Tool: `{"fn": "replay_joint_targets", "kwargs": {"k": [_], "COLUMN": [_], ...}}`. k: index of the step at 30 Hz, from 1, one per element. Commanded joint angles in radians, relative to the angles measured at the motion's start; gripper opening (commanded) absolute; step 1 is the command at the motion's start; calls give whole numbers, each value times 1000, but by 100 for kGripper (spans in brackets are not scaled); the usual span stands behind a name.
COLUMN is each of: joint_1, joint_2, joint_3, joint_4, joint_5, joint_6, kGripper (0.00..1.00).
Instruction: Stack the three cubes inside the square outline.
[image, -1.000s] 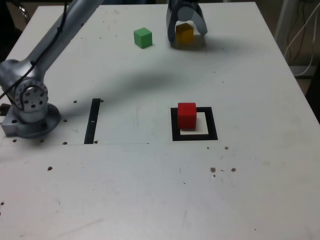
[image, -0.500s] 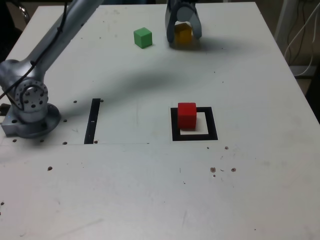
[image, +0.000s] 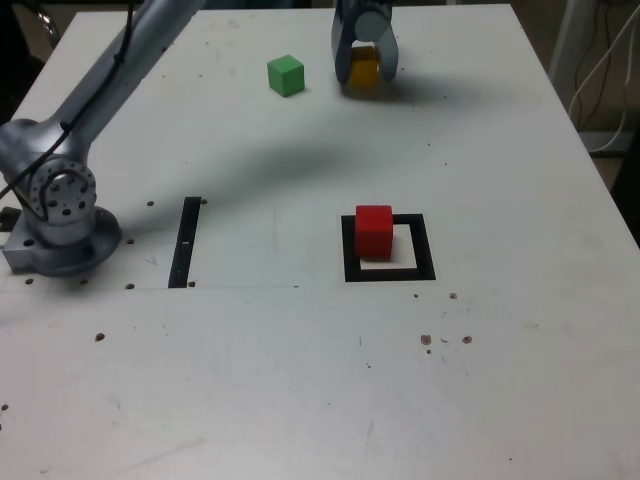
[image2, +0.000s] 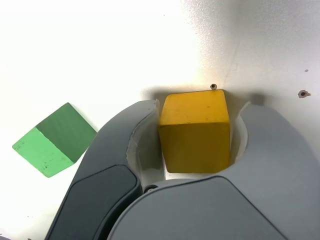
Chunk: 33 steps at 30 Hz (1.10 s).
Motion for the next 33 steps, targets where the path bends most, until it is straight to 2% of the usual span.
{"fn": "replay_joint_targets", "kwargs": {"k": [1, 11, 18, 27, 33], "joint_1": [-4, -42, -127, -354, -549], "joint_2": [-3, -87, -199, -453, -574], "joint_3": [6, 52, 177, 496, 633], "joint_4": [14, 28, 19, -55, -75], "joint_5": [-1, 21, 22, -22, -50], "joint_6": [0, 13, -5, -186, -355], "kGripper": [32, 28, 28, 28, 28]}}
